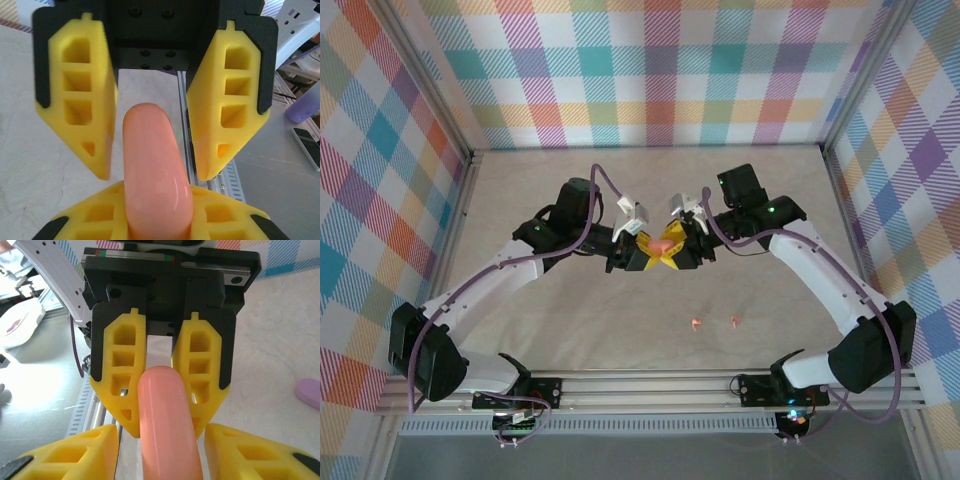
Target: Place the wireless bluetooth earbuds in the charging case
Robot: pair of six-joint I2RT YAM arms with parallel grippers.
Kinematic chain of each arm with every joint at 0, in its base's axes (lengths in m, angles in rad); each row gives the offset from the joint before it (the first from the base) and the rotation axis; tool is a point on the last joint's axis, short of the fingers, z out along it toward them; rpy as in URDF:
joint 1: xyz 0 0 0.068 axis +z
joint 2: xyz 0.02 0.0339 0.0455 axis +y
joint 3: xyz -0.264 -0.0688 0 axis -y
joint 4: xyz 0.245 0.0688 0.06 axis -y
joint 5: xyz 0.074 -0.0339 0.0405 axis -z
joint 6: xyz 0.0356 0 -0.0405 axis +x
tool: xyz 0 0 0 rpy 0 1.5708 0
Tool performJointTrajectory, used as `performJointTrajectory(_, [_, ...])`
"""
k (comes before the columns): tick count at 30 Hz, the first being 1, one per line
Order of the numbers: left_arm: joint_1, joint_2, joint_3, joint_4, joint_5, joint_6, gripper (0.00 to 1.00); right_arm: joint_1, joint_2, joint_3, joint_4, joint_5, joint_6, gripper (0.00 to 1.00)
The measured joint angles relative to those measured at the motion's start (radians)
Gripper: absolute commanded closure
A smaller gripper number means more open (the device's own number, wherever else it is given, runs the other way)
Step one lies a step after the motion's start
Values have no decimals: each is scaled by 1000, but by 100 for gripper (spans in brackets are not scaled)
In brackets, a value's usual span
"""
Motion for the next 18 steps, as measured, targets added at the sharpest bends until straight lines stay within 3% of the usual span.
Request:
performJointTrajectory(6, [6, -3, -3, 3, 1, 4, 94, 5, 11, 20, -17, 19, -15, 86])
performJointTrajectory(10, [11, -31, -43, 56, -13, -16, 88, 8, 19, 23, -5, 14, -10, 92])
performJointTrajectory(14, [15, -77, -89, 128, -43, -52, 64, 14, 20, 15, 51, -8, 28, 94])
performJointTrajectory(18, [25, -143, -172, 251, -142, -114, 37, 17, 15, -19, 148, -44, 98, 95])
